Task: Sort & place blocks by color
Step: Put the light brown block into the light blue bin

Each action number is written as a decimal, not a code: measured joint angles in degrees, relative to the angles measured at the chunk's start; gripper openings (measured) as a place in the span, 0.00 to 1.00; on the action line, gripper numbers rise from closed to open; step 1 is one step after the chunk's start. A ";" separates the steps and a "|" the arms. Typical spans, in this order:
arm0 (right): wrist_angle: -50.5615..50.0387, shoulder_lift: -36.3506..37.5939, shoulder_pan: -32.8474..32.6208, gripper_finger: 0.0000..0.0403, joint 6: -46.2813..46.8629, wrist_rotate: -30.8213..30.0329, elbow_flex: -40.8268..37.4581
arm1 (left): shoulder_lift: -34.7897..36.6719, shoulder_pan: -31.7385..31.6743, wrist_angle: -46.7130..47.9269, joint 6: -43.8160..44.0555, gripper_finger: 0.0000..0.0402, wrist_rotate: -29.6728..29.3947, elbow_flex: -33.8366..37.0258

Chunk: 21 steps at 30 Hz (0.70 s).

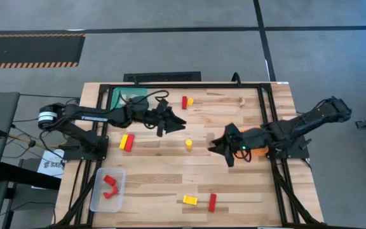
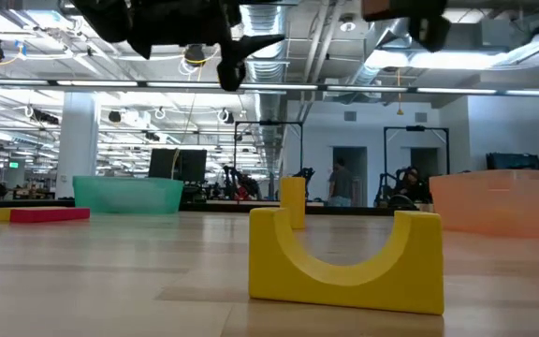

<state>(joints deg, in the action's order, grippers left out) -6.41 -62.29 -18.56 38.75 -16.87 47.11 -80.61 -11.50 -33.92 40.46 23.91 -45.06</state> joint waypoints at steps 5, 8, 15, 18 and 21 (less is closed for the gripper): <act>5.35 -1.62 5.83 0.28 -5.29 6.13 -0.02 | -2.60 2.00 -7.40 -1.10 0.67 2.44 0.00; 10.31 -3.06 9.06 0.28 -7.71 11.04 -0.02 | -2.74 3.02 -8.54 -4.81 0.76 -0.46 -0.04; 22.79 -8.71 14.48 0.28 -10.14 20.72 -0.02 | -2.81 3.97 -9.61 -9.49 0.87 -6.33 -0.04; 25.25 -11.39 16.41 0.28 -8.95 22.74 -0.02 | -2.81 4.47 -9.79 -9.82 0.87 -6.84 -0.04; 28.11 -13.85 18.16 0.28 -7.91 24.94 -0.02 | -2.81 5.19 -9.69 -9.84 0.87 -8.09 -0.04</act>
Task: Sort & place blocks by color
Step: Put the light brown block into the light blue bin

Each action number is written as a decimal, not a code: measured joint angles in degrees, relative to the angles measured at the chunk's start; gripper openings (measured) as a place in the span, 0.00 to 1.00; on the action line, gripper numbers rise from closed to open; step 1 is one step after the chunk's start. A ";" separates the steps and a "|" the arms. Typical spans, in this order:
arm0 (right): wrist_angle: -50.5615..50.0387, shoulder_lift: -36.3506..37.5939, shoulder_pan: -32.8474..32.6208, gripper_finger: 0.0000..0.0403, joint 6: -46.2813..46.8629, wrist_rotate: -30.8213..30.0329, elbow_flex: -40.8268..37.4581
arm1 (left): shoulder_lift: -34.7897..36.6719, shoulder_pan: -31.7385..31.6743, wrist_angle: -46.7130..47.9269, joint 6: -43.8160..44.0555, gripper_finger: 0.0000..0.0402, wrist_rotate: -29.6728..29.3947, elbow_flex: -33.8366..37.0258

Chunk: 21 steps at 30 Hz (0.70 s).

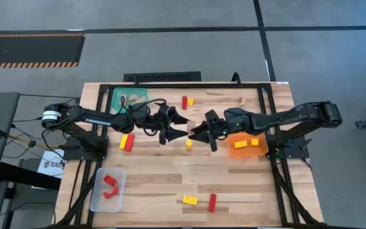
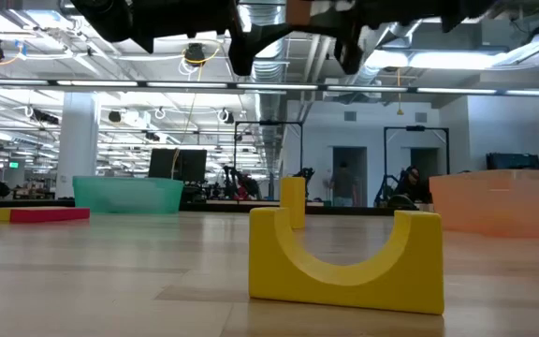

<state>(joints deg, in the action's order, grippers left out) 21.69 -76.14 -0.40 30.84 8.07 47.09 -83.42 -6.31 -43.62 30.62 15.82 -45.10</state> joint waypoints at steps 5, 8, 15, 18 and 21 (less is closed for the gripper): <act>6.04 -3.80 2.27 0.28 2.34 4.05 0.02 | 0.00 0.16 1.00 -0.20 0.87 -2.90 0.00; 7.49 -5.21 3.01 0.28 3.27 5.47 0.00 | 0.00 0.09 1.24 -0.14 0.85 -4.72 0.00; 7.60 -5.68 3.24 0.28 3.64 5.58 0.00 | 0.00 0.14 4.62 1.78 0.63 -6.00 -0.04; 6.79 -5.77 3.31 0.28 3.70 5.35 -0.02 | 0.04 0.01 6.89 2.13 0.46 -7.40 -0.08; 6.07 -5.77 3.37 0.28 4.23 4.62 -0.02 | 0.17 -0.52 7.57 3.01 0.25 -6.91 -0.13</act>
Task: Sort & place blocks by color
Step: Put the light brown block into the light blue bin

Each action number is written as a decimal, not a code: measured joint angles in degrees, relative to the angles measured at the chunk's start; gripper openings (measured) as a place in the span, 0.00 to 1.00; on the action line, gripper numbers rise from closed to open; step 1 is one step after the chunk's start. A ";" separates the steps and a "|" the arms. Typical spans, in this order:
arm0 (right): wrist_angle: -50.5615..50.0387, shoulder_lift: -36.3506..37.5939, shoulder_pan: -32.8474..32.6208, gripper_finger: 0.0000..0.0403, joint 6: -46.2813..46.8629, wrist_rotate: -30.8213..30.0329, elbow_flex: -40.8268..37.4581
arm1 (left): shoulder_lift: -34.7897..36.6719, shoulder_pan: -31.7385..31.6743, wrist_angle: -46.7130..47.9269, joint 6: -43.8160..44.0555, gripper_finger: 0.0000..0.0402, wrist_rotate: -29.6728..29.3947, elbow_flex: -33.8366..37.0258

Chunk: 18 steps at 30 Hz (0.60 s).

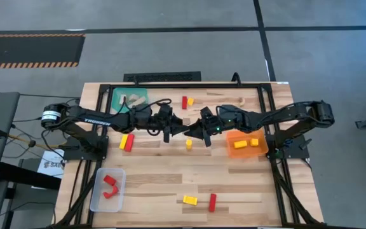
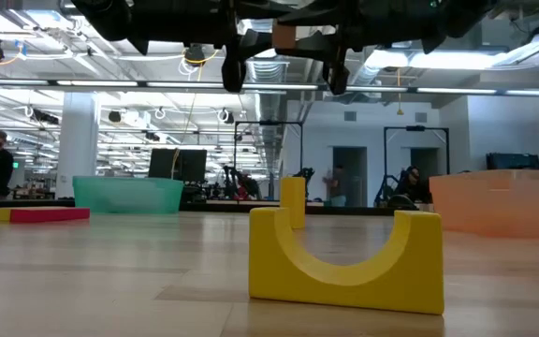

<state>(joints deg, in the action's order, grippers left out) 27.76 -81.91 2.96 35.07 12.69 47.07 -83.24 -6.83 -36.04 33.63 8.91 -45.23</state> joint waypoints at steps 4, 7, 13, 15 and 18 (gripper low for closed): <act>-0.36 0.00 0.26 0.37 0.56 -0.02 0.00 | -0.04 -1.10 -0.11 0.05 0.25 1.96 0.00; -0.47 0.02 0.60 0.59 1.22 0.07 0.00 | -0.01 -2.55 0.51 -0.44 0.25 3.52 -0.01; -7.18 1.80 3.22 0.93 6.05 1.57 0.06 | 7.42 -9.13 17.33 -7.24 0.25 2.17 0.04; -11.69 2.43 3.39 0.97 6.13 1.58 0.07 | 11.52 -12.30 25.96 -10.64 0.25 -1.18 0.11; -15.19 2.60 3.48 0.96 6.12 1.15 0.07 | 17.37 -18.26 38.66 -13.59 0.25 -8.23 0.09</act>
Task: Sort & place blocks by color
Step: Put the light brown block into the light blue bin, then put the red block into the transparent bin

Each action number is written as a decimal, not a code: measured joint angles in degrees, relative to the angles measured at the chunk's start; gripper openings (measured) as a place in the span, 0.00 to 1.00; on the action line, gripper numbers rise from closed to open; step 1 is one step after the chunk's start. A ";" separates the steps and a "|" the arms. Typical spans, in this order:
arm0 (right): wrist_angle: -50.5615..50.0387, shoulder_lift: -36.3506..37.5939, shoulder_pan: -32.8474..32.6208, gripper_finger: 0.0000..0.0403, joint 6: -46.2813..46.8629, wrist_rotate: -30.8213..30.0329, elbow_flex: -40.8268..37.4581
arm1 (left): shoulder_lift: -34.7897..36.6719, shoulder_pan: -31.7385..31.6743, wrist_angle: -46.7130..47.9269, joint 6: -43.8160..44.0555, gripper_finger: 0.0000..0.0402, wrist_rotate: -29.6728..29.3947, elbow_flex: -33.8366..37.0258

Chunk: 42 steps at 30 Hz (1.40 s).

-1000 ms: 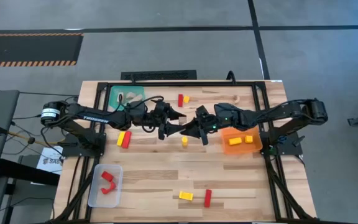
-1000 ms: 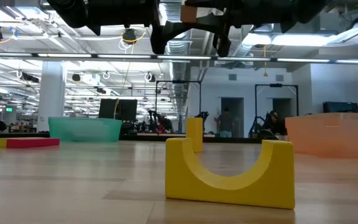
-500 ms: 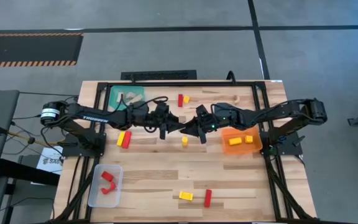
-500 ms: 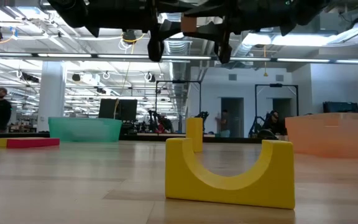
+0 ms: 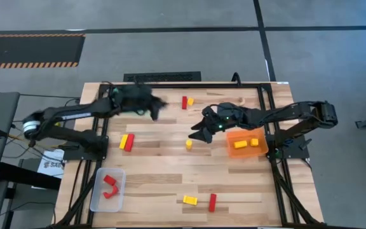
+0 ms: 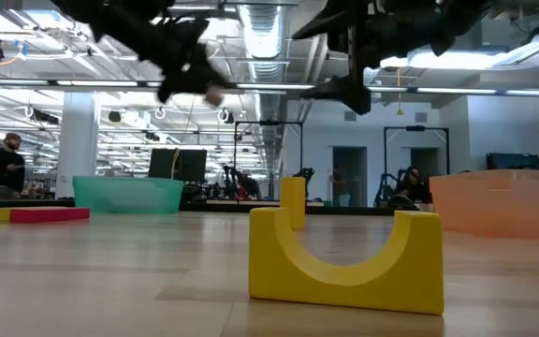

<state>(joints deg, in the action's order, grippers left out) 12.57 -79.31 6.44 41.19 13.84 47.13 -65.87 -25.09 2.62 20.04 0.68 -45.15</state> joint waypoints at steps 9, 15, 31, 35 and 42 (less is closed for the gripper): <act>0.04 -0.55 0.26 0.89 -0.04 -0.30 -0.03 | 2.72 -24.03 25.51 5.88 0.25 -6.95 0.00; 0.12 -0.57 0.89 0.88 -0.04 -0.45 -0.02 | -3.08 -33.56 26.61 4.11 0.25 0.63 0.01; -0.60 -0.57 -1.40 0.87 0.41 -0.41 -0.02 | -9.41 -33.42 26.82 -1.50 0.72 2.77 -0.82; -0.62 -0.57 -0.92 0.87 0.38 -0.41 -0.02 | -9.25 -32.64 28.77 -3.04 0.84 8.97 -5.25; -1.86 -0.57 -0.17 0.87 0.39 -0.41 -0.02 | -6.41 -23.41 30.33 -7.46 0.80 10.03 -11.78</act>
<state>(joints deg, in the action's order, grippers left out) 10.71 -79.88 6.26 41.58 13.43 47.11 -72.28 -48.51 32.94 12.58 10.71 -56.93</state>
